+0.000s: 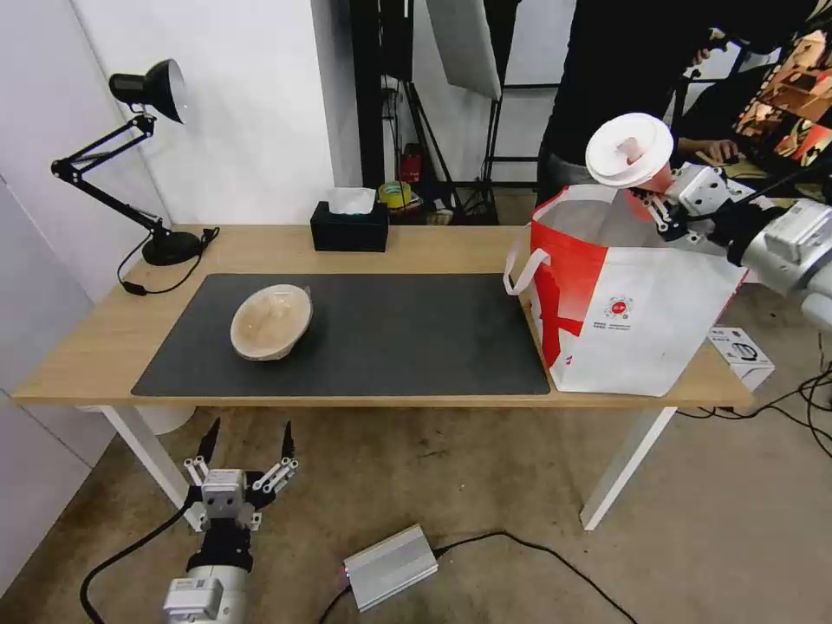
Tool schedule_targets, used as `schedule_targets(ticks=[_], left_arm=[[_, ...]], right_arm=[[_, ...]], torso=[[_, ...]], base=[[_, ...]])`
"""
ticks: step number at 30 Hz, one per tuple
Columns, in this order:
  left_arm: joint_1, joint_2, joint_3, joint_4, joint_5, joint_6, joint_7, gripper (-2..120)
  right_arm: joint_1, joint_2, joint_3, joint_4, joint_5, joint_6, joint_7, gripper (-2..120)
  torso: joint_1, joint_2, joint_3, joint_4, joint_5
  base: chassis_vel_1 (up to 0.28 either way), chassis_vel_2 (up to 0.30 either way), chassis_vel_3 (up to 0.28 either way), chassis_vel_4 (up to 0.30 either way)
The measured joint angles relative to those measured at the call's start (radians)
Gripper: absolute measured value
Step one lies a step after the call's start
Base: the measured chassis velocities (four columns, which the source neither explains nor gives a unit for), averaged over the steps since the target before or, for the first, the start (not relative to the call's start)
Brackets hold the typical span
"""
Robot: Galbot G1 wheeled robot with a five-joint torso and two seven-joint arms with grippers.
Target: Pick up the trash from the table and place it into the takeout bag.
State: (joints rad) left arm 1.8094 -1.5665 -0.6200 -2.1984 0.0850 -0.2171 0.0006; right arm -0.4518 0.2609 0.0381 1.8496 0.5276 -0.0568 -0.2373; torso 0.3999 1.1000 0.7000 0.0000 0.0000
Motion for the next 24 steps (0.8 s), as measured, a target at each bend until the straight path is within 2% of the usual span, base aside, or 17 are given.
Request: schedule_targets(ticks=[12, 24], left_arm=[[-0.005, -0.001, -0.001, 0.008, -0.003, 0.0, 0.0, 100], [-0.006, -0.003, -0.001, 0.016, -0.004, -0.001, 0.0, 100]], right_arm=[[0.18, 0.033, -0.147, -0.104, 0.011, -0.003, -0.143, 3], [0.333, 0.057, -0.268, -0.198, -0.032, 0.002, -0.226, 3]], torso=[[0.0, 0.0, 0.0, 0.0, 0.0], [0.0, 0.0, 0.0, 0.0, 0.0]], base=[[0.0, 0.0, 0.0, 0.0], [0.0, 0.0, 0.0, 0.0]])
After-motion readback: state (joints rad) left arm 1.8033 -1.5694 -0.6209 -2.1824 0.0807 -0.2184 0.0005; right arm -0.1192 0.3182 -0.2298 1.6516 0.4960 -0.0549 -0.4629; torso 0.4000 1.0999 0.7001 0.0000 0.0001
